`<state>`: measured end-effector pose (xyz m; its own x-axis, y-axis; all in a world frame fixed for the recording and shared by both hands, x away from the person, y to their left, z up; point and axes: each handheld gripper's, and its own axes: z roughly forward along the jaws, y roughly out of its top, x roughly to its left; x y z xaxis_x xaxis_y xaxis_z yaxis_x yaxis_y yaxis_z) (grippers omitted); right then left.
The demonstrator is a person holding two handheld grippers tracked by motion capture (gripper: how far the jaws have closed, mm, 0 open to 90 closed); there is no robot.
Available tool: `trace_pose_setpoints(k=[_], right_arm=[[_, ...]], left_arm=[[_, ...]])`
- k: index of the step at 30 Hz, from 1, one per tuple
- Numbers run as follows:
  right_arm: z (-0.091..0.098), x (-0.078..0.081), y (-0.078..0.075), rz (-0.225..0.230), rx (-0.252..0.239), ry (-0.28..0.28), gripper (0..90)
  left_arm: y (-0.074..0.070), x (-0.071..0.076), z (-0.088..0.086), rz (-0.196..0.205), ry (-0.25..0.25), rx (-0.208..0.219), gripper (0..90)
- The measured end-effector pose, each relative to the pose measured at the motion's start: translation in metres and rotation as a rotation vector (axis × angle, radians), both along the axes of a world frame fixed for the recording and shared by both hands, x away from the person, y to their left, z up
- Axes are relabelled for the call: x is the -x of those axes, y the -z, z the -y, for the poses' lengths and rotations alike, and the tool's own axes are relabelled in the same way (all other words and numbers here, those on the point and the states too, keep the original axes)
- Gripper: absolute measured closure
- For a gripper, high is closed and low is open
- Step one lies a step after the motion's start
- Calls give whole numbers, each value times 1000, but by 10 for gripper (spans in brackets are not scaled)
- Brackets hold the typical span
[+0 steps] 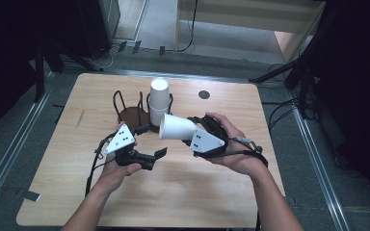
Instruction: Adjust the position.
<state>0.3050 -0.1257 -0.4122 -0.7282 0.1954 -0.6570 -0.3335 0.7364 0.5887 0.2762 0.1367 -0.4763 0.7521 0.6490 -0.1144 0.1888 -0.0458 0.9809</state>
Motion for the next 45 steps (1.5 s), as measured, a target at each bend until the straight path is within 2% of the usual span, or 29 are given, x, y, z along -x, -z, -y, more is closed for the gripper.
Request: trace_pose_setpoints(k=[6, 10, 23, 26, 29, 36, 41, 45], right_arm=[[2, -1, 5, -42, -143, 49, 348], [4, -2, 7, -48, -227, 90, 348], [7, 1, 19, -53, -528, 232, 349], [6, 3, 22, -49, -573, 254, 349], [5, 5, 26, -39, -612, 275, 349], [-1, 12, 35, -45, -745, 307, 349], [-7, 15, 44, -51, -790, 309, 349], [-11, 17, 48, -39, -811, 299, 349]], left_arm=[[-1, 0, -2, -5, -1, 13, 6], [-2, 0, -2, -6, -3, 19, 6], [-12, -3, 2, -33, 10, 107, 7], [-14, -3, 3, -38, 13, 125, 7], [-15, -4, 4, -47, 18, 127, 6], [-19, -4, 6, -55, 18, 128, 7], [-26, -4, 7, -51, 24, 135, 7], [-32, -6, 8, -56, 32, 145, 7]])
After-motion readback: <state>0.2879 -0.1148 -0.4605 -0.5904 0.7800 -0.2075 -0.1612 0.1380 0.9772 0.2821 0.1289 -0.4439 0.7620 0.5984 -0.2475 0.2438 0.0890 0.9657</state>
